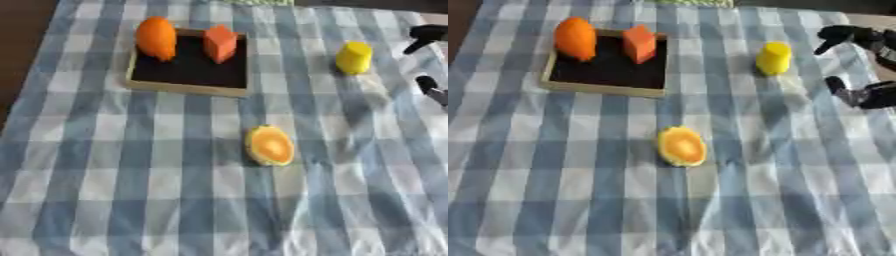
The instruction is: Pick up objects on the table and place them in the box.
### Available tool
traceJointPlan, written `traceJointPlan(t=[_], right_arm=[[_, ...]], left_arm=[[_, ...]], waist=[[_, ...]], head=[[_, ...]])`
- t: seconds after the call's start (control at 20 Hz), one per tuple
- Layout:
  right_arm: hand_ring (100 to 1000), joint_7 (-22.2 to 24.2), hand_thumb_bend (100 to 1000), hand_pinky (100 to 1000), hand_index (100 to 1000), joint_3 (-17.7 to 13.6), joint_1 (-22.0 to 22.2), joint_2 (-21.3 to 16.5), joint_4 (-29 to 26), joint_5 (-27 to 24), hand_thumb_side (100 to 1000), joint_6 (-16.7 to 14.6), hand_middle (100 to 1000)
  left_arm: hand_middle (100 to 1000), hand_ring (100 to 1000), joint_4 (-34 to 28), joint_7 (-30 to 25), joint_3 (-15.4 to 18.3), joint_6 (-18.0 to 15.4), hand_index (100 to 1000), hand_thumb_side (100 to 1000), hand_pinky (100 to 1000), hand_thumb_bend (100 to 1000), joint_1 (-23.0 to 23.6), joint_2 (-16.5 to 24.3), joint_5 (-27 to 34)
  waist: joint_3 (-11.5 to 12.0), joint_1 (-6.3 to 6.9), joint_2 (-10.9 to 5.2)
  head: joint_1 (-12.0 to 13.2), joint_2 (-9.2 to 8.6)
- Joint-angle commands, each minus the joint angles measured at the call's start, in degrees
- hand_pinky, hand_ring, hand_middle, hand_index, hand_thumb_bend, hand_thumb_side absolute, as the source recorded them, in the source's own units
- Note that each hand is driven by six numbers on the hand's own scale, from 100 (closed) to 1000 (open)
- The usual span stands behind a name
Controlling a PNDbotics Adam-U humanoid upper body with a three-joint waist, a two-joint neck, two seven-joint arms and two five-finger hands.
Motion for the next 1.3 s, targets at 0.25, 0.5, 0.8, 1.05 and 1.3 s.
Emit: traceJointPlan(t=[0.25, 0.5, 0.8, 1.05, 1.3], right_arm=[[1000, 0.8, 100, 1000, 1000, 0.9, -4.5, -2.6, 5.8, 2.0, 200, -1.5, 706], [1000, 1.1, 100, 1000, 1000, 1.2, -7.8, -1.8, 8.7, 2.8, 204, 0.2, 723], [1000, 1.1, 100, 1000, 1000, 1.6, -10.4, -1.1, 11.2, 5.7, 212, 1.0, 735], [1000, 0.7, 100, 1000, 1000, 2.0, -12.6, 0.2, 13.1, 8.3, 210, 1.8, 742], [1000, -1.0, 100, 1000, 1000, 2.2, -14.3, 1.2, 13.8, 11.1, 200, 1.7, 752]], left_arm=[[744, 803, -1.2, -0.7, 0.6, 0.8, 860, 634, 680, 100, -0.5, 0.4, 0.4], [741, 802, -1.2, -0.8, 0.4, 1.4, 856, 633, 678, 100, -0.7, 0.3, 0.4], [740, 802, -1.2, -0.9, 0.3, 1.5, 853, 632, 677, 100, -1.0, 0.2, 0.5], [738, 801, -1.2, -1.0, 0.2, 1.5, 852, 634, 676, 100, -1.3, 0.1, 0.6], [735, 799, -1.2, -1.1, 0.1, 1.9, 849, 641, 674, 100, -1.7, 0.0, 0.4]], waist=[[0.4, -0.97, -1.77], [0.9, -1.23, -1.55], [1.4, -1.4, -1.07], [2.1, -1.29, -0.62], [2.5, -1.22, -0.15]], head=[[-0.7, -0.14], [-0.9, -0.21], [-1.4, -0.42], [-2.0, -0.6], [-2.3, -0.97]])
